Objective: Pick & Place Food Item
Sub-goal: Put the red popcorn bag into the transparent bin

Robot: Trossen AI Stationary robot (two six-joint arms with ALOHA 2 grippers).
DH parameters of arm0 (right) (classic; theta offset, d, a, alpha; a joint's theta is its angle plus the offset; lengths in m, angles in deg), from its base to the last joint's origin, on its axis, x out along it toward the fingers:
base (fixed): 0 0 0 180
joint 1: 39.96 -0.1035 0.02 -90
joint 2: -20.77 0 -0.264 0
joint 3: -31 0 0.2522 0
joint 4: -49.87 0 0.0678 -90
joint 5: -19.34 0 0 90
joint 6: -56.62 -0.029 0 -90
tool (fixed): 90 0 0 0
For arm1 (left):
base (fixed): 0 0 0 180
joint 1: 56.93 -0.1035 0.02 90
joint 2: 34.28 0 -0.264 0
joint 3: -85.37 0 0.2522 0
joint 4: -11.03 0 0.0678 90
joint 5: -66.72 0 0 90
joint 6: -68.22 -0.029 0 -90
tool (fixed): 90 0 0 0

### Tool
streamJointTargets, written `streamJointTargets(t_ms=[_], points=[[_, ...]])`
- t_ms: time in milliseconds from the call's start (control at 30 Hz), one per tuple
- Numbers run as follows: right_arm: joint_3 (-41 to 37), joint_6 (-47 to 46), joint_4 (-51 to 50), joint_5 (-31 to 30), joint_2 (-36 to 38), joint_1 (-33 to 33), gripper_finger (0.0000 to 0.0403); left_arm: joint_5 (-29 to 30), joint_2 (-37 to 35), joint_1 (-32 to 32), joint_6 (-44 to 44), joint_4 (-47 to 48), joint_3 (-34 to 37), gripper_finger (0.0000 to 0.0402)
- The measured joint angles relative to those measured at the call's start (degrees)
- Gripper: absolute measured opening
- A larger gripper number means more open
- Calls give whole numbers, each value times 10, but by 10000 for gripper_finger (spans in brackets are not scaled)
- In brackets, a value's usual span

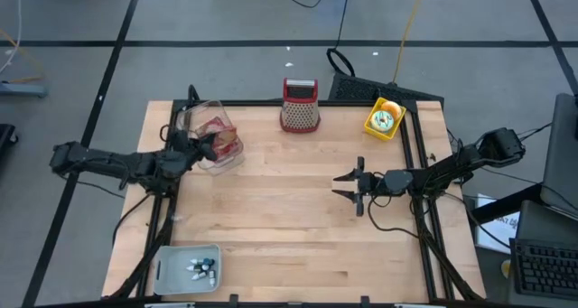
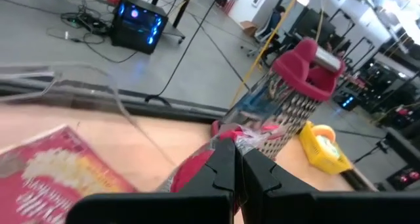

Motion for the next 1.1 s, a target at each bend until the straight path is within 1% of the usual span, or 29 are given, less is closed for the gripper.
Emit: streamJointTargets(t_ms=[133, 200, 300, 433, 567, 667, 733, 833, 933, 1000, 1100], points=[[0, 0, 0, 0, 0, 0, 157, 35, 0, 40, 68, 53, 0, 0], [0, 0, 0, 0, 0, 0, 157, 56, 1, 60, 77, 52, 0, 0], [0, 0, 0, 0, 0, 0, 157, 103, 4, 87, 77, 52, 0, 0], [0, 0, 0, 0, 0, 0, 157, 146, 5, 103, 99, 71, 0, 0], [0, 0, 0, 0, 0, 0, 157, 150, 5, 103, 134, 99, -1, 0], [0, 0, 0, 0, 0, 0, 157, 143, 8, 106, 154, 101, -1, 0], [0, 0, 0, 0, 0, 0, 157, 132, 14, 111, 155, 92, -1, 0], [0, 0, 0, 0, 0, 0, 157, 132, 34, 128, 156, 63, -1, 0], [0, 0, 0, 0, 0, 0, 157, 143, 54, 143, 151, 39, -1, 0], [0, 0, 0, 0, 0, 0, 157, 152, 63, 149, 154, 40, -1, 0], [0, 0, 0, 0, 0, 0, 157, 163, 68, 150, 179, 31, -1, 0]])
